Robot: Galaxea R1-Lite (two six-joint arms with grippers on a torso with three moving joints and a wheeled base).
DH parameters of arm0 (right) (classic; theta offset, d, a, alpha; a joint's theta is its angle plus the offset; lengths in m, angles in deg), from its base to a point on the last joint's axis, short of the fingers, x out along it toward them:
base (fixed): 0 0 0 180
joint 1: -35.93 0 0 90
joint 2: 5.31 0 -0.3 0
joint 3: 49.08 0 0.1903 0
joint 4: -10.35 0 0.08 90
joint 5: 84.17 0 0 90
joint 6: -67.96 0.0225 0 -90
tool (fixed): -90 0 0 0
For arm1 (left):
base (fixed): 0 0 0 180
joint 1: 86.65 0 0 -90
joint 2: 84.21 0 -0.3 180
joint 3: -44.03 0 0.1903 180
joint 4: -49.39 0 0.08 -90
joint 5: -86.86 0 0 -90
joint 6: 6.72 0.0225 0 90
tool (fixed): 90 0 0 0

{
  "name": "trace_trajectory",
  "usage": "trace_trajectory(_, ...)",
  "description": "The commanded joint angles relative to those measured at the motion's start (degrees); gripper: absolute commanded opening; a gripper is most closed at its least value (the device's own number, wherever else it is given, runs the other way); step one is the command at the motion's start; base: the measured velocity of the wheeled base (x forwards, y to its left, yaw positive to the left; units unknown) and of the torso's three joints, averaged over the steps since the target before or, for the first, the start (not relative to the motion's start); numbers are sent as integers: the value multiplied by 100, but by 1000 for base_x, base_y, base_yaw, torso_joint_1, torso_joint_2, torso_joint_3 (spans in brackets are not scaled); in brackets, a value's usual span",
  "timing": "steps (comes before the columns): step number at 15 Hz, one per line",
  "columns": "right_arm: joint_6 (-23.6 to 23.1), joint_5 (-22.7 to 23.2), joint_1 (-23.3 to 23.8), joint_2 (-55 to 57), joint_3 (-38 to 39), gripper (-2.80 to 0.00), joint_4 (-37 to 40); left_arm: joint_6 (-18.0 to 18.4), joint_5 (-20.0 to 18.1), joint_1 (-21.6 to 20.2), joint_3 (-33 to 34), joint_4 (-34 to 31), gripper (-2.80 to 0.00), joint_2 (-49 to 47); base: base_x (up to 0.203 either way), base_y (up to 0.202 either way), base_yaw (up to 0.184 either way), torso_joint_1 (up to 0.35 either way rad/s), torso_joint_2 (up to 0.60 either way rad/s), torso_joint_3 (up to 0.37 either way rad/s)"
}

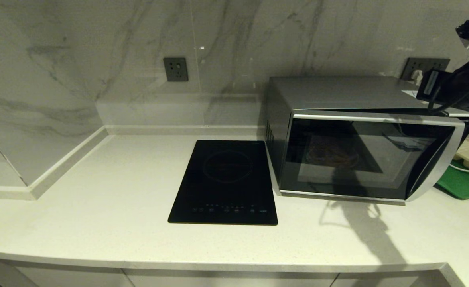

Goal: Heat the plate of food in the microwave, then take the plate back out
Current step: Open the microwave oven

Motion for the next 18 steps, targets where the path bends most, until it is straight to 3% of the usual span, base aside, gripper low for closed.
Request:
trace_trajectory(1,22,-120,319,772,-639,-280,19,-3,0,-2,1,2,-280,0,0,0,0,0,0,0)
trace_trajectory(7,77,-141,575,990,-748,-280,37,-3,0,-2,1,2,-280,0,0,0,0,0,0,0)
trace_trajectory(18,297,-74,628,1068,-458,-280,71,-3,0,-2,1,2,-280,0,0,0,0,0,0,0)
